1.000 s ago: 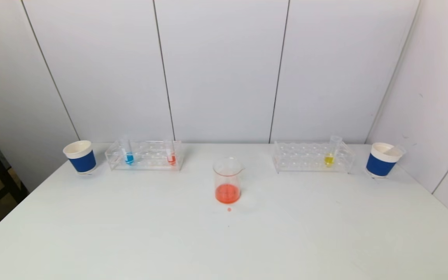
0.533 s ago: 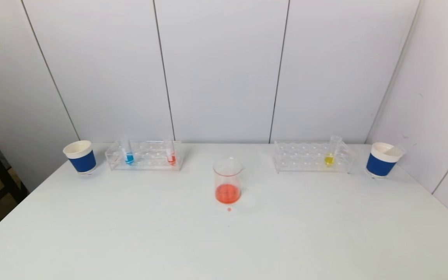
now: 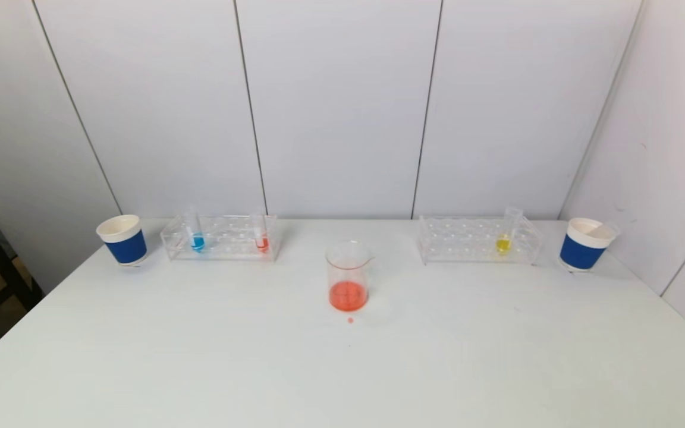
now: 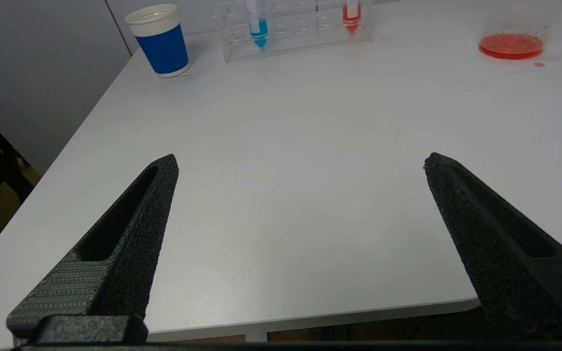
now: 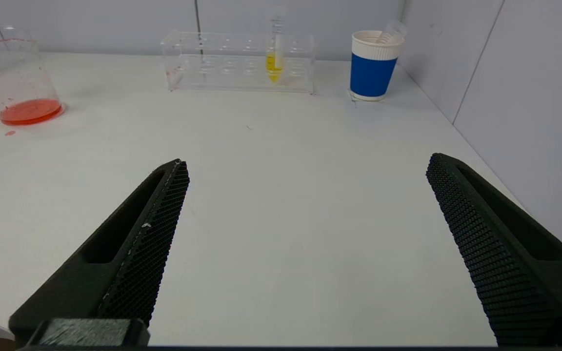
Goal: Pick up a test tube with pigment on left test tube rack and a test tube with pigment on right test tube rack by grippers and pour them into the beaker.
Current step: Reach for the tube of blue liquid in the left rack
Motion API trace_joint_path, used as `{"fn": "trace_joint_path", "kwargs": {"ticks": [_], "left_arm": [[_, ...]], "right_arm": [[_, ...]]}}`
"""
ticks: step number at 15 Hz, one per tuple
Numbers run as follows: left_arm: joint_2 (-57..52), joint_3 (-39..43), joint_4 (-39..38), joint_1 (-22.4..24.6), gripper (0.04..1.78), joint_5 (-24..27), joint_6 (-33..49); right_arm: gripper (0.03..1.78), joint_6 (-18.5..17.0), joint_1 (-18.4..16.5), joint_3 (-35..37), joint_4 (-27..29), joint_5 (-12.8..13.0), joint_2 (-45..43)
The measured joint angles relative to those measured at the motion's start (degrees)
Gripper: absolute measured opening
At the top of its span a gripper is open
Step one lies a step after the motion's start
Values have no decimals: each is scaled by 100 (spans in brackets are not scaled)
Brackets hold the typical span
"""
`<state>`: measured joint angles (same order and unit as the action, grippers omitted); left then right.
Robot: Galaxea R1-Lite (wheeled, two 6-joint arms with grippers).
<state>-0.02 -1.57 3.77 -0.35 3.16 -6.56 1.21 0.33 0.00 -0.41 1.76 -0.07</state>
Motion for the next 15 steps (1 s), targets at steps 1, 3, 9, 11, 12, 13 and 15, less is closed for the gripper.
{"fn": "trace_joint_path", "kwargs": {"ticks": [1, 3, 9, 11, 12, 13, 15], "left_arm": [[0, 0, 0, 0, 176, 4, -11], [0, 0, 0, 0, 176, -2, -5], [0, -88, 0, 0, 176, -151, 30], [0, -372, 56, 2, 176, -195, 20], [0, -573, 135, 0, 176, -200, 15], [2, -824, 304, 2, 176, -193, 6], [38, -1443, 791, 0, 176, -140, 2]], "right_arm": [[177, 0, 0, 0, 0, 0, 0], [177, 0, 0, 0, 0, 0, 0], [177, -2, 0, 0, 0, 0, 0], [177, -2, 0, 0, 0, 0, 0], [177, -2, 0, 0, 0, 0, 0], [177, -2, 0, 0, 0, 0, 0], [177, -2, 0, 0, 0, 0, 0]]}}
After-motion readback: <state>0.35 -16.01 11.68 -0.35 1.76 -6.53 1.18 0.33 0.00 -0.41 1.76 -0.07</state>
